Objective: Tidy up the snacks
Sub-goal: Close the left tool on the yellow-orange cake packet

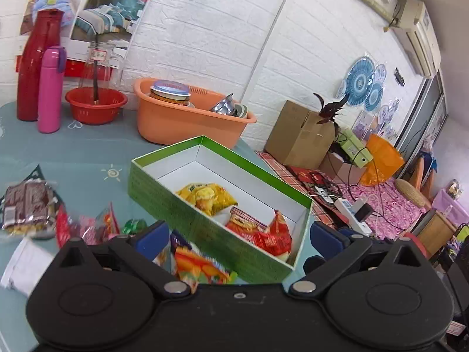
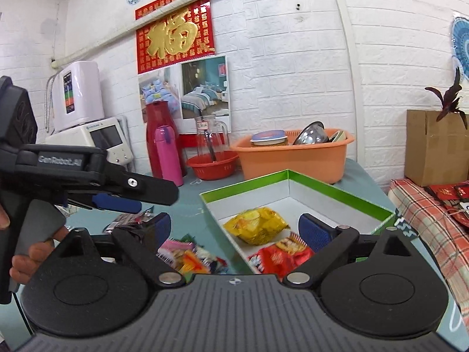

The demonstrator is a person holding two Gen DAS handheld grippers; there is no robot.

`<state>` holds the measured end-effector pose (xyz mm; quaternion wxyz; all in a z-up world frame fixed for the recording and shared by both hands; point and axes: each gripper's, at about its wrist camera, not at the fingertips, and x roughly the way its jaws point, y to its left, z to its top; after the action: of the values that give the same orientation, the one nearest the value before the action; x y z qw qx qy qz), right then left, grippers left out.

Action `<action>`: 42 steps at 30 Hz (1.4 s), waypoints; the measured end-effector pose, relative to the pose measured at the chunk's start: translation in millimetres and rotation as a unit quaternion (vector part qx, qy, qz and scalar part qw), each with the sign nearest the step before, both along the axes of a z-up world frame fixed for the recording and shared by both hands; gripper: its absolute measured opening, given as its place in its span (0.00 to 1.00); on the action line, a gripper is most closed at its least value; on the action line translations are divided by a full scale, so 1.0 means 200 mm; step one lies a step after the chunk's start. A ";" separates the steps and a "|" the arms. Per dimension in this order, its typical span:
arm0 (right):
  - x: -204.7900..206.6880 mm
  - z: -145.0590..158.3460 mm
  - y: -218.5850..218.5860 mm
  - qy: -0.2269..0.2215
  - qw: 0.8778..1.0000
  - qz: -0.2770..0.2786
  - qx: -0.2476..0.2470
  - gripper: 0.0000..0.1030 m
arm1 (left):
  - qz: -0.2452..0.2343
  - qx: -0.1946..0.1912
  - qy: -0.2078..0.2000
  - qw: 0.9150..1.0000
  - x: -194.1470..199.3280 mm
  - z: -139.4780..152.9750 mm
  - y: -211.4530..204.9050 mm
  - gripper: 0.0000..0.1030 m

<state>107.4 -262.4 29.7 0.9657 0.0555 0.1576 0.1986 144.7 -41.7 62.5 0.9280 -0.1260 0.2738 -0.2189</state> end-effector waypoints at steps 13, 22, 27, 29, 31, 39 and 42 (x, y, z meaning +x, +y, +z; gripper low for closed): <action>-0.35 -0.24 0.05 0.073 0.997 0.018 -0.008 1.00 | 0.036 -0.007 0.053 0.998 -0.37 -0.34 0.13 1.00; -0.31 -0.26 0.29 0.069 0.994 0.077 -0.040 1.00 | 0.056 -0.039 0.071 0.995 -0.39 -0.40 0.27 1.00; -0.20 -0.27 0.46 0.056 0.990 0.106 -0.079 1.00 | 0.053 -0.052 0.076 0.994 -0.40 -0.42 0.31 1.00; -0.16 -0.29 0.53 0.051 0.988 0.106 -0.102 1.00 | 0.059 -0.058 0.078 0.993 -0.39 -0.43 0.33 1.00; -0.12 -0.31 0.57 0.049 0.986 0.113 -0.116 1.00 | 0.062 -0.065 0.080 0.993 -0.39 -0.43 0.35 1.00; -0.23 -0.33 0.60 0.080 0.976 0.176 -0.105 1.00 | 0.029 -0.085 0.097 0.991 -0.30 -0.46 0.32 1.00; -0.24 -0.32 0.61 0.075 0.978 0.156 -0.113 1.00 | 0.023 -0.084 0.108 0.990 -0.26 -0.49 0.29 1.00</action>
<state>60.2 -140.2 -34.5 0.9084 -0.0644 0.2578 0.3229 93.6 16.1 -35.5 0.8839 -0.2328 0.3502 -0.2045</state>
